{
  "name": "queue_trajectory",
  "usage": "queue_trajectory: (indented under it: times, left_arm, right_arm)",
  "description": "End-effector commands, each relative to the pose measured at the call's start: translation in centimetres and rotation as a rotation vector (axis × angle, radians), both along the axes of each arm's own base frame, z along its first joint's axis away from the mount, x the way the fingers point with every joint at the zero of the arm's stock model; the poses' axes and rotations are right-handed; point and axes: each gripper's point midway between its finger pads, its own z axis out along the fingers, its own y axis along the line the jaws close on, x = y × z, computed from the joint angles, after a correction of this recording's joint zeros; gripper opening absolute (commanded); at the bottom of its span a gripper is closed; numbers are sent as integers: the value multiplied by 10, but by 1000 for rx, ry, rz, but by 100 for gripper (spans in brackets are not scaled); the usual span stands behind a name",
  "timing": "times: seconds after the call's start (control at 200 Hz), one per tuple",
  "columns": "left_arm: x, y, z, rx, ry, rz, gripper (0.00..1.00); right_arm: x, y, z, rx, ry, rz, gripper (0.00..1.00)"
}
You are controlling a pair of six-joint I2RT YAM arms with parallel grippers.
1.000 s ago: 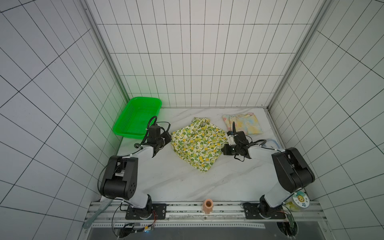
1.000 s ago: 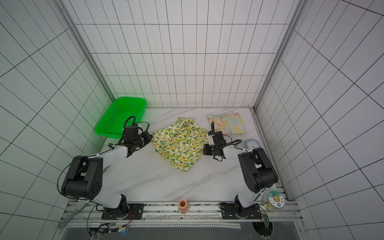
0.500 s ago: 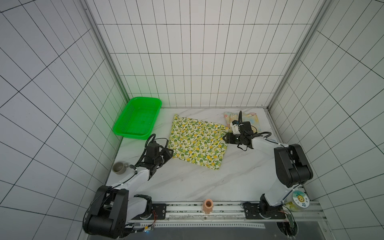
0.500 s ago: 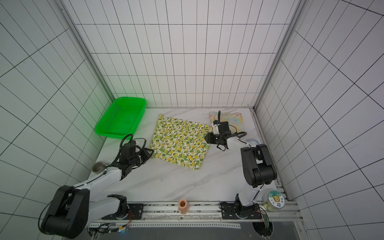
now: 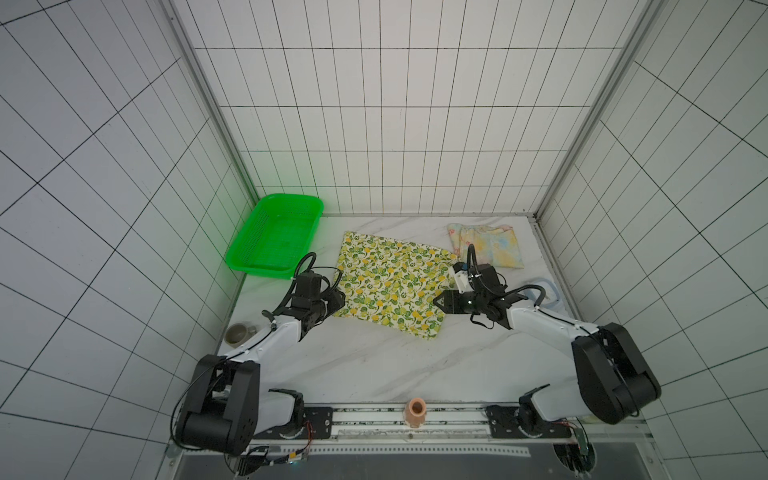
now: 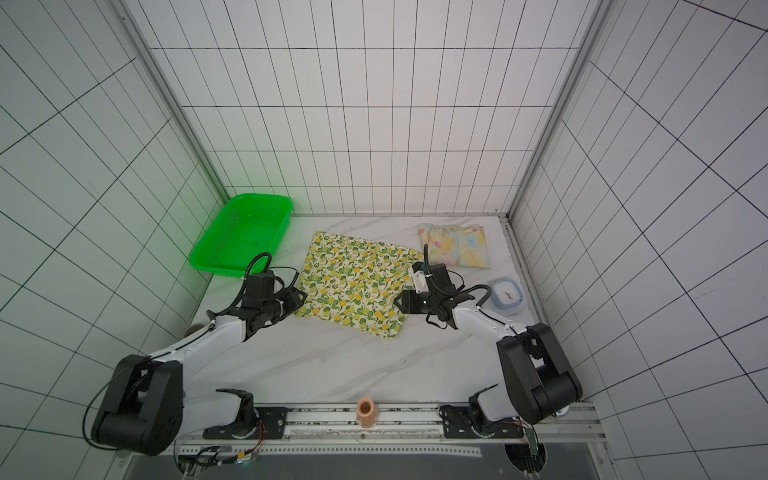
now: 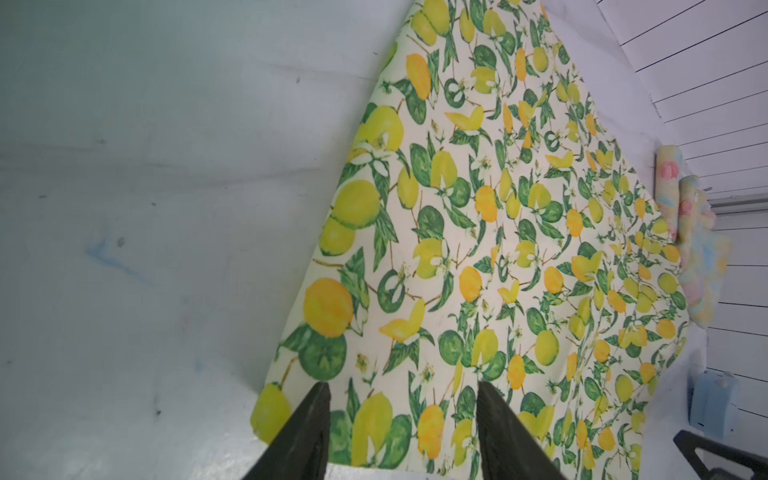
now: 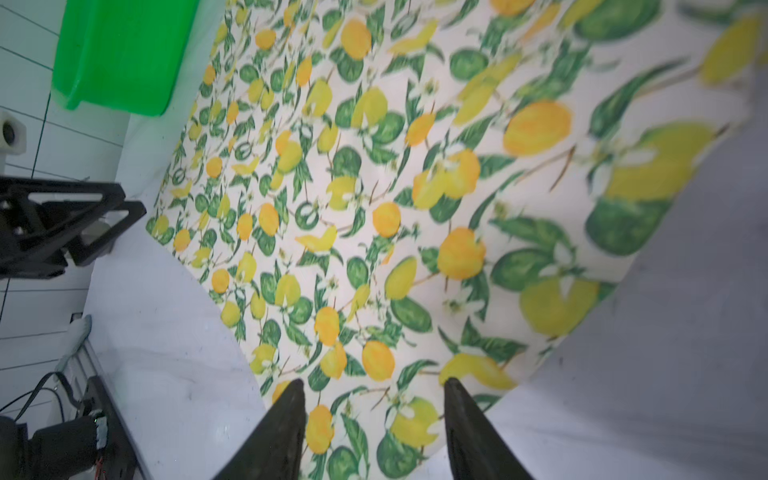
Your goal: Fold and stack the skirts
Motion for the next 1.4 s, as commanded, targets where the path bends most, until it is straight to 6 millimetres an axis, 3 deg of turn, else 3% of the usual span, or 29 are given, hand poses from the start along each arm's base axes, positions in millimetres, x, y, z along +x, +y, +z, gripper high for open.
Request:
queue_trajectory:
  times: [0.0,0.35,0.77,0.954,1.164,1.214,1.274,1.399]
  left_arm:
    - [3,6,-8,50,22,-2,55]
    - [-1,13,-29,94,74,3,52]
    - [-8,8,-46,67,99,-11,51]
    - [-12,5,-51,51,111,-22,51]
    - [-16,4,-56,35,119,-22,51]
    - [-17,3,-58,31,123,-22,51]
    - [-19,2,-58,28,127,-26,51]
    - [-25,3,-59,28,139,-29,51]
  right_arm:
    - [-28,8,-15,34,69,16,54]
    - [-60,13,-39,8,151,48,53]
    - [-88,1,-37,13,205,36,56]
    - [-88,7,-42,46,229,37,56]
    - [-73,18,-40,79,210,29,54]
    - [-69,21,-39,88,204,30,51]
    - [-66,23,-40,87,206,34,41]
    - [-68,20,-40,54,201,52,0]
